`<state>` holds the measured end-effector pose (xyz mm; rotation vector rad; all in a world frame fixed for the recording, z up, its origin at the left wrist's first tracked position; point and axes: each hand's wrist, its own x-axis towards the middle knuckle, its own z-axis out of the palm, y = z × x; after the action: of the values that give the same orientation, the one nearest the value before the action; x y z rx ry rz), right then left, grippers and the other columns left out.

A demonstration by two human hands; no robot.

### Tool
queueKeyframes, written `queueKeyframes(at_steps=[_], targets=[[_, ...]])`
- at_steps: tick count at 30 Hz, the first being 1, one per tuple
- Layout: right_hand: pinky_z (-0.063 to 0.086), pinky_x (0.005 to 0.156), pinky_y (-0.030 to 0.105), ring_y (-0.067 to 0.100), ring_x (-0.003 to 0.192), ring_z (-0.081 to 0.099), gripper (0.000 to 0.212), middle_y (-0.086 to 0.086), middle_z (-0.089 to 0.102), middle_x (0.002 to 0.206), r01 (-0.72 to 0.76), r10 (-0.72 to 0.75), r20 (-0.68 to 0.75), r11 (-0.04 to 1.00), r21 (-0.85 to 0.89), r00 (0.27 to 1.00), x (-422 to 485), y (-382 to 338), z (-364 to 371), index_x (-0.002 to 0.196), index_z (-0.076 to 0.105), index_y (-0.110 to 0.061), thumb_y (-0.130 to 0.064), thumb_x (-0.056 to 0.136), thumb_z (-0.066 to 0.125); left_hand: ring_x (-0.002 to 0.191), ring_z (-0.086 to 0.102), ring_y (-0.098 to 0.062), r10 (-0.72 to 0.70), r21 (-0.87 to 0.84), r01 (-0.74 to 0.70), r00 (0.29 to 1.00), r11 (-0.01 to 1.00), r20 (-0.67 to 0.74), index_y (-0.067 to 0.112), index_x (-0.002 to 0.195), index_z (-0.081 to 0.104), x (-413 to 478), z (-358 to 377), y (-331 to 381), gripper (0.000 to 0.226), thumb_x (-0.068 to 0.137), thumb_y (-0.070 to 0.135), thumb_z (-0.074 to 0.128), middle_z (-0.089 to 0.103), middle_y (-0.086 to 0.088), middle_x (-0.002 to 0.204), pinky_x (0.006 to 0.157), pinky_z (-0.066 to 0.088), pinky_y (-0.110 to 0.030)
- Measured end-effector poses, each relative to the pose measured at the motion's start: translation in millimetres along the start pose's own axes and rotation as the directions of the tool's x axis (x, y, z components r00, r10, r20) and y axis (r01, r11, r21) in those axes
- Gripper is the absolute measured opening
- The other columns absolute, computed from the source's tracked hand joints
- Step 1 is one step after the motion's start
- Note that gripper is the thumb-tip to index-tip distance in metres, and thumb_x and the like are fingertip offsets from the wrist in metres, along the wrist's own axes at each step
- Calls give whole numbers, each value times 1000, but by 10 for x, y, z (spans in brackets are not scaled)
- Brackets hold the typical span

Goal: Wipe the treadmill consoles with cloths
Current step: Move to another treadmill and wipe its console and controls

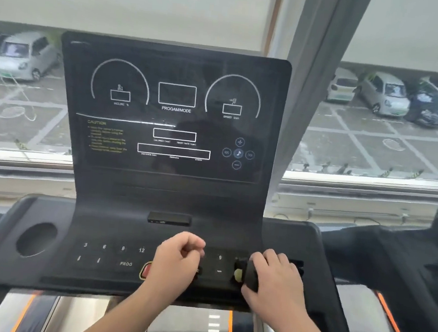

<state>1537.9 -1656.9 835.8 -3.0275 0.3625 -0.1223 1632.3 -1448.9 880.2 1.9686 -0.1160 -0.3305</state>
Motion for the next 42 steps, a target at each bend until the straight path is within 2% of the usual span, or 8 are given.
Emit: queueKeyframes(at_steps=[4, 8, 13, 20, 28, 33, 38, 42], targets=[[49, 59, 39, 27, 73, 58, 49, -1, 56, 82, 37, -39, -84, 999, -21, 996, -73, -146, 61, 86, 63, -23, -51, 49, 79, 63, 63, 0, 25, 11, -25, 999, 1000, -47, 26, 81, 73, -129, 50, -51, 35, 88, -4, 59, 75, 6, 76, 58, 46, -11], [46, 61, 41, 29, 74, 56, 45, 0, 57, 83, 77, -78, -102, 997, -11, 992, -39, -469, 126, 86, 62, -21, -51, 54, 71, 53, 52, -7, 92, 18, -90, 987, 996, -130, 31, 78, 70, -321, -41, -291, 28, 82, 5, 59, 67, 2, 63, 59, 45, -28], [44, 63, 40, 31, 76, 56, 44, 1, 57, 85, 100, -95, -141, 995, 30, 986, 61, -785, 221, 87, 62, -20, -50, 57, 75, 55, 56, -5, 74, 45, -67, 979, 997, -188, 28, 73, 73, -590, -275, -512, 40, 82, -10, 64, 68, 12, 67, 55, 39, -13], [41, 61, 38, 33, 73, 55, 52, 5, 57, 84, 84, -74, -220, 996, 37, 973, -52, -1128, 315, 94, 67, -14, -40, 54, 87, 55, 59, -6, 55, 18, -52, 970, 998, -235, 27, 74, 73, -802, -644, -660, 44, 82, -15, 62, 70, 5, 66, 52, 44, -13], [46, 59, 39, 31, 73, 55, 49, 4, 58, 86, -55, 65, -205, 997, 56, 976, -210, -1471, 351, 91, 65, -16, -43, 53, 82, 69, 67, -10, 141, 81, -129, 978, 988, -152, 33, 74, 73, -853, -1038, -860, 44, 82, -10, 67, 71, 17, 73, 60, 49, -15], [48, 56, 37, 28, 71, 53, 41, -1, 60, 89, -130, 164, -146, 967, 219, 976, -389, -1806, 372, 94, 65, -19, -46, 63, 61, 71, 70, -13, 177, 32, -174, 969, 984, -170, 40, 83, 72, -1002, -1443, -1044, 35, 75, 9, 60, 73, 16, 76, 65, 54, -20], [50, 77, 38, 19, 94, 59, 30, -13, 60, 94, -300, 275, 124, 813, 500, 953, -485, -2255, 124, 92, 59, -35, -52, 69, 66, 63, 64, -18, 93, 10, -92, 992, 996, -89, 40, 81, 73, -1093, -1756, -1269, 48, 81, -7, 63, 73, 13, 75, 62, 54, -29], [55, 84, 36, 11, 87, 69, 27, -10, 72, 89, -415, 436, 231, 395, 819, 870, -703, -2750, -193, 92, 68, -35, -42, 72, 85, 62, 61, -11, 45, -20, -45, 999, 999, 2, 41, 83, 74, -1187, -1922, -1361, 48, 85, -6, 68, 72, 15, 78, 62, 49, -16]])
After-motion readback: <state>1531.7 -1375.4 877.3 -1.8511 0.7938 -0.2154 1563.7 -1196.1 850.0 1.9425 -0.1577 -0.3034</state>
